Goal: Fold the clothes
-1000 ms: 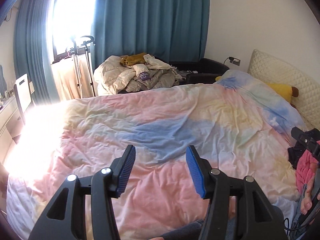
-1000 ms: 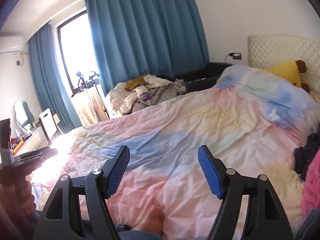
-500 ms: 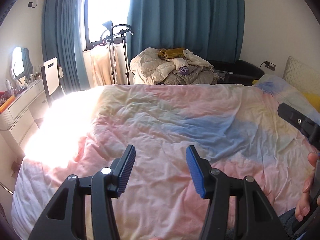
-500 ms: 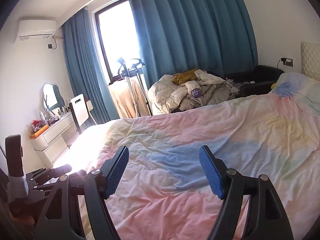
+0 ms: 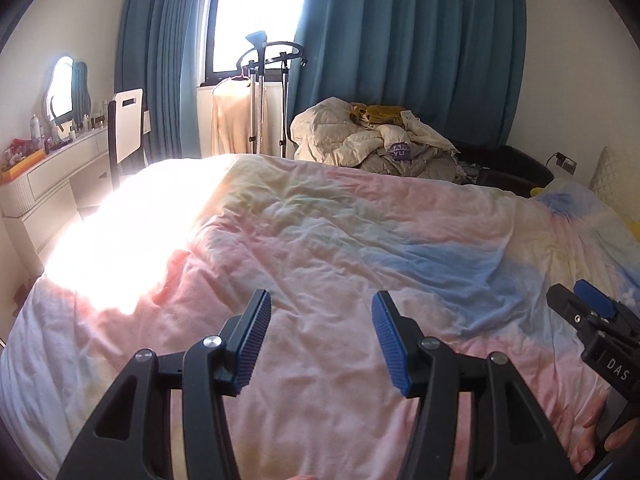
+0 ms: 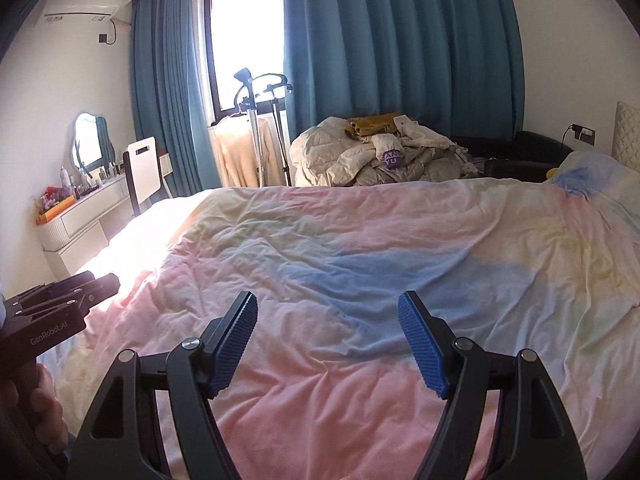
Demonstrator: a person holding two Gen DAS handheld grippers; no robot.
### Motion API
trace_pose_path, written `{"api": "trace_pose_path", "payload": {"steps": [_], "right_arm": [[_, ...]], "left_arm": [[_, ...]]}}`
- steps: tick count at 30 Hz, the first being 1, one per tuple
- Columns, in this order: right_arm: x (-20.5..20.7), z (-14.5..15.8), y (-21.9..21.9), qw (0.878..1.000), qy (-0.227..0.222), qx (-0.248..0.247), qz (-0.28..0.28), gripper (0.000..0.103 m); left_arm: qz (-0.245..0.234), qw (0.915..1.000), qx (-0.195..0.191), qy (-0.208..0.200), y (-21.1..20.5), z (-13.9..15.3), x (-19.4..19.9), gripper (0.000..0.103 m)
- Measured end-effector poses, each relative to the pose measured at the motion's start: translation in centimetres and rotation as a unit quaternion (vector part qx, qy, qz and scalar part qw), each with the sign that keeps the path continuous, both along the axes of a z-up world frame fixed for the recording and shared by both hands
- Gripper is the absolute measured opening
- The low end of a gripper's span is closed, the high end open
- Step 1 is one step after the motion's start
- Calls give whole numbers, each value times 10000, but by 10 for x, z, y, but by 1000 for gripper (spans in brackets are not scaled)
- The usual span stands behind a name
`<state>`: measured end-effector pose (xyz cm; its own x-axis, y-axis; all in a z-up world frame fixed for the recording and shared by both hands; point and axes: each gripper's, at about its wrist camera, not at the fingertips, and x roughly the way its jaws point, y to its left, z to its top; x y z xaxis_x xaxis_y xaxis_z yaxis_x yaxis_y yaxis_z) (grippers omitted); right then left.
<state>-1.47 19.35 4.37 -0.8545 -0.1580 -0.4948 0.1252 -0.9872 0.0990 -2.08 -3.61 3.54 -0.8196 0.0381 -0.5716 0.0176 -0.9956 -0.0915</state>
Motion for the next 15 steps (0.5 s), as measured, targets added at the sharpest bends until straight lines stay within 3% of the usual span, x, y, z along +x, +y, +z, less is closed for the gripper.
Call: {"api": "trace_pose_path", "payload": {"steps": [6,15], "right_arm": [[-8,-7,1,9998,-158,14,-82,74],[-6,-7,1,9998,-160,16,-69,74]], "left_arm": [[171,9995,-267,-68,2,-8,-2,54],[135,9996,-222,-67,2,-8,2,54]]}}
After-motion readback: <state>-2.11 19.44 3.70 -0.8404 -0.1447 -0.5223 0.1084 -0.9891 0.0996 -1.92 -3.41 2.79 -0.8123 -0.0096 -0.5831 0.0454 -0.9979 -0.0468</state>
